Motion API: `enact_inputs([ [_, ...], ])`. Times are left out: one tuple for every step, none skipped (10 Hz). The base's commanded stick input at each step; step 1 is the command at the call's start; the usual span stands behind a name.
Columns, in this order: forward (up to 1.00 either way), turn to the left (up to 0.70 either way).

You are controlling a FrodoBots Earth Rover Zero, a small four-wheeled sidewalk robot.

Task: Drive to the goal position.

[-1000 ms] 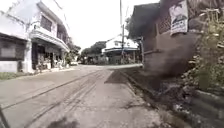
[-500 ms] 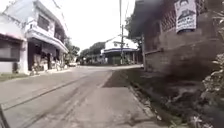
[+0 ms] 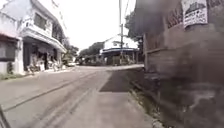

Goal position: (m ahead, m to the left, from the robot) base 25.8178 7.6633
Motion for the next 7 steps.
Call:
enact_inputs([
  [0.70, 0.10],
  [0.70, 0.26],
  [0.70, 0.35],
  [0.70, 0.31],
  [0.70, 0.09],
  [0.70, 0.00],
  [0.70, 0.00],
])
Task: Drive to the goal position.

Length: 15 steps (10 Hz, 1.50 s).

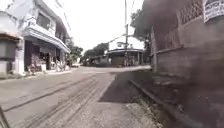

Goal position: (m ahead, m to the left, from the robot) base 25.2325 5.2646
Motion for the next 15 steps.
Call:
enact_inputs([
  [0.70, 0.00],
  [0.70, 0.00],
  [0.70, 0.01],
  [0.70, 0.01],
  [0.70, 0.00],
  [0.70, 0.00],
  [0.70, 0.00],
  [0.70, 0.00],
  [0.70, 0.00],
  [0.70, 0.00],
  [0.70, 0.00],
  [0.70, 0.00],
  [0.70, 0.00],
  [0.70, 0.01],
  [0.70, 0.01],
])
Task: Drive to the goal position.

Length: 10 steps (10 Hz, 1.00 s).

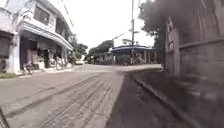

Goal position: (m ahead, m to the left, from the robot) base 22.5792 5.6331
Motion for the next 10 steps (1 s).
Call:
enact_inputs([
  [0.70, 0.00],
  [0.70, 0.00],
  [0.70, 0.00],
  [0.70, 0.00],
  [0.70, 0.00],
  [0.70, 0.00],
  [0.70, 0.00],
  [0.70, 0.04],
  [0.70, 0.10],
  [0.70, 0.19],
])
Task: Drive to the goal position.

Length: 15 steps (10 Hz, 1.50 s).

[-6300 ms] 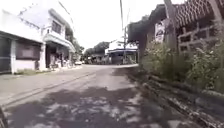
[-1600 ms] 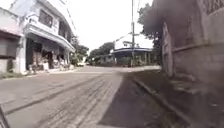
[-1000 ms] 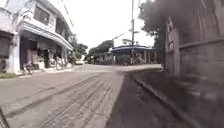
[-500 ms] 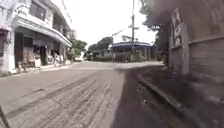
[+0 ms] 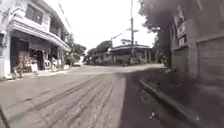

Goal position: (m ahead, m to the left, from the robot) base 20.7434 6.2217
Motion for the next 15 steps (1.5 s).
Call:
enact_inputs([
  [0.70, 0.25],
  [0.70, 0.03],
  [0.70, 0.00],
  [0.70, 0.00],
  [0.70, 0.00],
  [0.70, 0.01],
  [0.70, 0.02],
  [0.70, 0.02],
  [0.70, 0.00],
  [0.70, 0.00],
  [0.70, 0.00],
  [0.70, 0.01],
  [0.70, 0.02],
  [0.70, 0.02],
  [0.70, 0.02],
])
